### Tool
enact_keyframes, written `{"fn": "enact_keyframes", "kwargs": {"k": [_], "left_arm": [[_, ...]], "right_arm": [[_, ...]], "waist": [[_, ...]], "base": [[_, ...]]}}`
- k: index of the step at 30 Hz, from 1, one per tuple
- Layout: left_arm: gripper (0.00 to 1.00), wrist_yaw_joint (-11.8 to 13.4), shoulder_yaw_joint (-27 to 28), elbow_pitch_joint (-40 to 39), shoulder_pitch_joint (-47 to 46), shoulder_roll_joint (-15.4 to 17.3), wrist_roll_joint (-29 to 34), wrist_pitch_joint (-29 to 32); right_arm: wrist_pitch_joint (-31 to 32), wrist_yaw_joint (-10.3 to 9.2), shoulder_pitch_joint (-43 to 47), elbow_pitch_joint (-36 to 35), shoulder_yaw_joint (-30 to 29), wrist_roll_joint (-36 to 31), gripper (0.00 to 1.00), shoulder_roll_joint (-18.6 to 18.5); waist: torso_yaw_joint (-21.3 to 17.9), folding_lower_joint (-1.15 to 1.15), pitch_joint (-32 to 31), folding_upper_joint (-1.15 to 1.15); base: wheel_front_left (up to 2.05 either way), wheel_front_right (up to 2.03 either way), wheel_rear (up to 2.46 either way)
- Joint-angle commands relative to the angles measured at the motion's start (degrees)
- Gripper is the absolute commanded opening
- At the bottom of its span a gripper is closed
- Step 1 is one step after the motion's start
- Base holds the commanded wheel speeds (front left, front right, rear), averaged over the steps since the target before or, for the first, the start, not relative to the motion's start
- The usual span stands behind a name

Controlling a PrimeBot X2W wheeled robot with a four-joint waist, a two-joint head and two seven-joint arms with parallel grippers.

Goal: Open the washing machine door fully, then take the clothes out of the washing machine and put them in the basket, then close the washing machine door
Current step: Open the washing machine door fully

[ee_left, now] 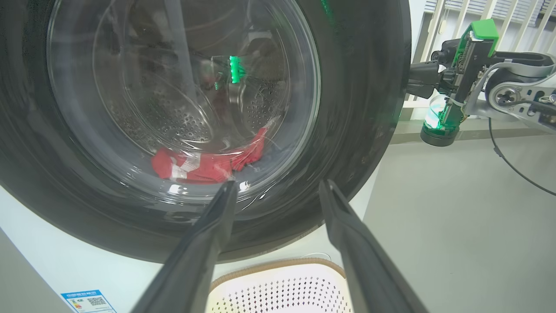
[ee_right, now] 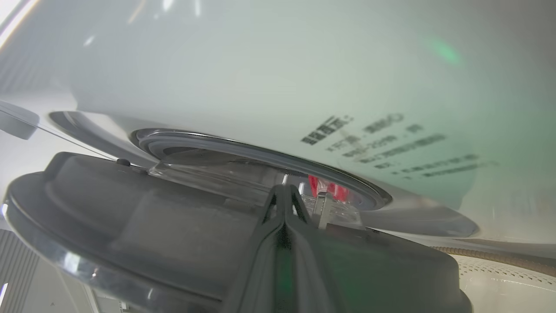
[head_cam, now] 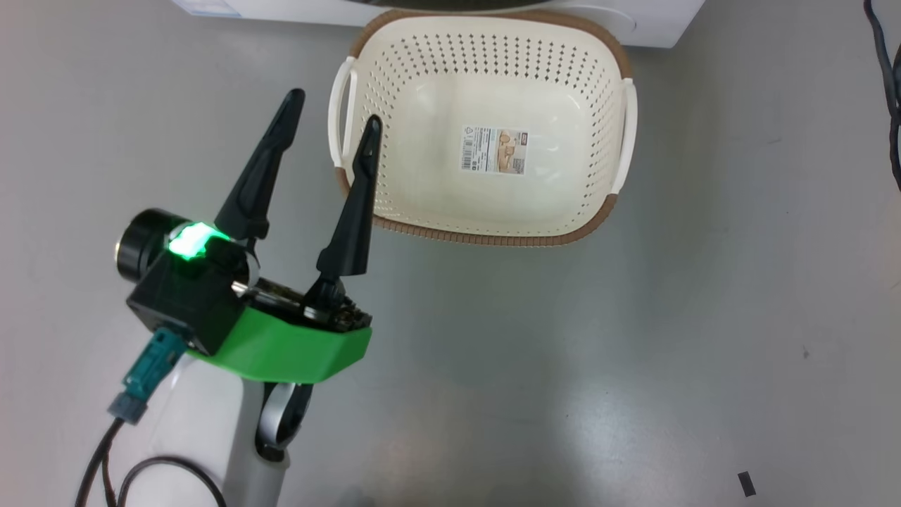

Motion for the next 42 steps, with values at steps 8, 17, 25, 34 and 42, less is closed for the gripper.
{"fn": "enact_keyframes", "kwargs": {"k": [8, 17, 25, 34, 42], "left_arm": [[1.0, -0.45, 2.96, -0.03, 0.03, 1.24, 0.49, -0.27], [1.0, -0.53, 3.84, 1.14, 1.04, 1.23, 0.65, -0.27], [1.0, -0.48, 4.43, 2.24, 3.36, 1.23, 0.18, -0.27], [1.0, -0.56, 4.2, 4.07, 4.92, 1.22, -0.26, -0.27], [1.0, -0.48, 4.14, 4.99, 5.25, 1.32, -0.56, -0.27]], "right_arm": [[2.15, 0.45, 3.08, -2.35, 1.96, -0.26, 0.0, 2.86], [3.96, 0.45, 5.6, -2.44, 3.4, -0.46, 0.0, 3.13], [5.08, 0.45, 8.72, -1.85, 4.97, -0.6, 0.0, 4.06], [6.19, 0.45, 10.79, -1.15, 5.83, -0.49, 0.0, 4.29], [2.99, 0.45, 11.47, -0.13, 5.52, -1.83, 0.44, 4.0]], "waist": [[-0.72, 0.0, -2.4, 0.0], [-1.41, 0.0, -5.15, 0.0], [-1.74, 0.0, -8.61, 0.0], [-1.32, 0.0, -10.81, 0.0], [-1.56, 0.0, -11.38, 0.0]], "base": [[0.0, 0.0, 0.0], [0.0, 0.0, 0.0], [0.0, 0.0, 0.0], [0.0, 0.0, 0.0], [0.0, 0.0, 0.0]]}}
